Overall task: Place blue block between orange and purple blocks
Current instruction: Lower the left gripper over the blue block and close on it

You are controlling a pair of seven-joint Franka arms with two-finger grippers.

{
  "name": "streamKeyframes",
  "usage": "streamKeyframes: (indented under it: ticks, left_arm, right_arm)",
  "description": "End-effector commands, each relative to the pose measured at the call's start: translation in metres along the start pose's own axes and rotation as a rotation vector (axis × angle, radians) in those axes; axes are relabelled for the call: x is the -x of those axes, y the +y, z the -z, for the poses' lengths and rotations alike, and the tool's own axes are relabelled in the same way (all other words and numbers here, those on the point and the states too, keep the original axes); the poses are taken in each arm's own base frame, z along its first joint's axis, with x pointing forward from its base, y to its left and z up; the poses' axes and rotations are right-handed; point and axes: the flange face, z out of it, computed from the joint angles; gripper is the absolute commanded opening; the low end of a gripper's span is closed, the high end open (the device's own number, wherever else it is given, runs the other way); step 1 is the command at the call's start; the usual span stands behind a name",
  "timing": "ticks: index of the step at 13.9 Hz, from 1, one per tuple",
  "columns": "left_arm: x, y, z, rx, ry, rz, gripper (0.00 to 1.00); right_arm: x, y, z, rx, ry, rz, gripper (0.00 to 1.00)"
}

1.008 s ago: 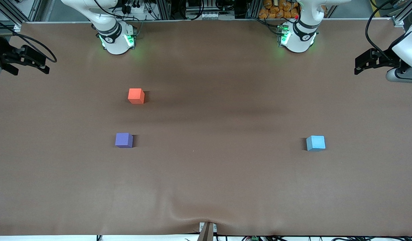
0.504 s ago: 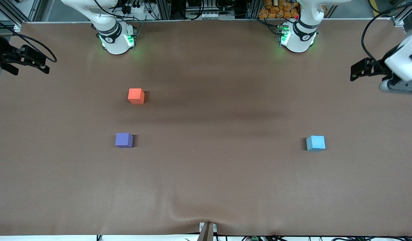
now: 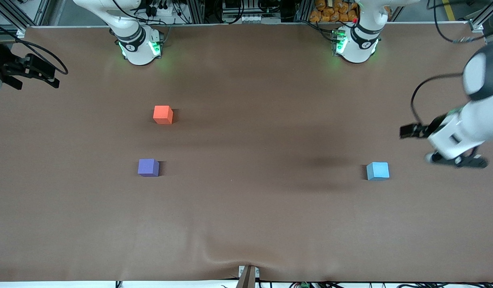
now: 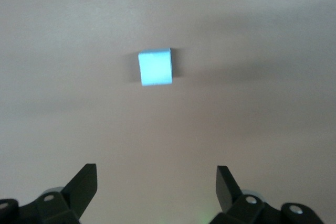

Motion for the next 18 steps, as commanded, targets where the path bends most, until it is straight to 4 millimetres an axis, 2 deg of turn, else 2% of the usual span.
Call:
streamKeyframes:
  ticks: [1,3,4,6,9,10,11,17,18]
  left_arm:
    - [-0.019,0.0,-0.064,-0.012,0.0,-0.006,1.0]
    - [-0.03,-0.002,-0.107,-0.013,0.04,-0.007,1.0]
    - [-0.031,-0.012,-0.126,-0.011,0.066,0.001,1.0]
    - [-0.036,-0.011,-0.162,-0.009,0.124,-0.009,1.0]
    - [-0.035,-0.011,-0.198,-0.005,0.123,-0.006,1.0]
    - [-0.033,-0.014,-0.222,-0.002,0.114,-0.001,1.0]
    - [-0.032,-0.026,-0.235,0.001,0.147,0.021,1.0]
    - [-0.042,-0.03,-0.277,0.007,0.186,0.036,1.0]
    - [-0.043,-0.028,-0.278,0.006,0.185,0.033,1.0]
  right_arm:
    - [0.004,0.003,0.002,-0.02,-0.004,0.008,1.0]
    - [0.004,0.005,0.002,-0.02,-0.004,0.003,1.0]
    - [0.004,0.006,0.002,-0.019,-0.006,0.001,1.0]
    - [0.004,0.006,0.002,-0.021,-0.004,0.002,1.0]
    - [0.005,0.005,0.001,-0.021,-0.012,0.003,1.0]
    - [0.004,0.005,0.001,-0.021,-0.01,0.003,1.0]
    - [0.004,0.006,0.001,-0.021,-0.01,0.002,1.0]
    - [0.004,0.006,0.001,-0.021,-0.007,0.002,1.0]
    - [0.004,0.006,0.001,-0.021,-0.009,0.002,1.0]
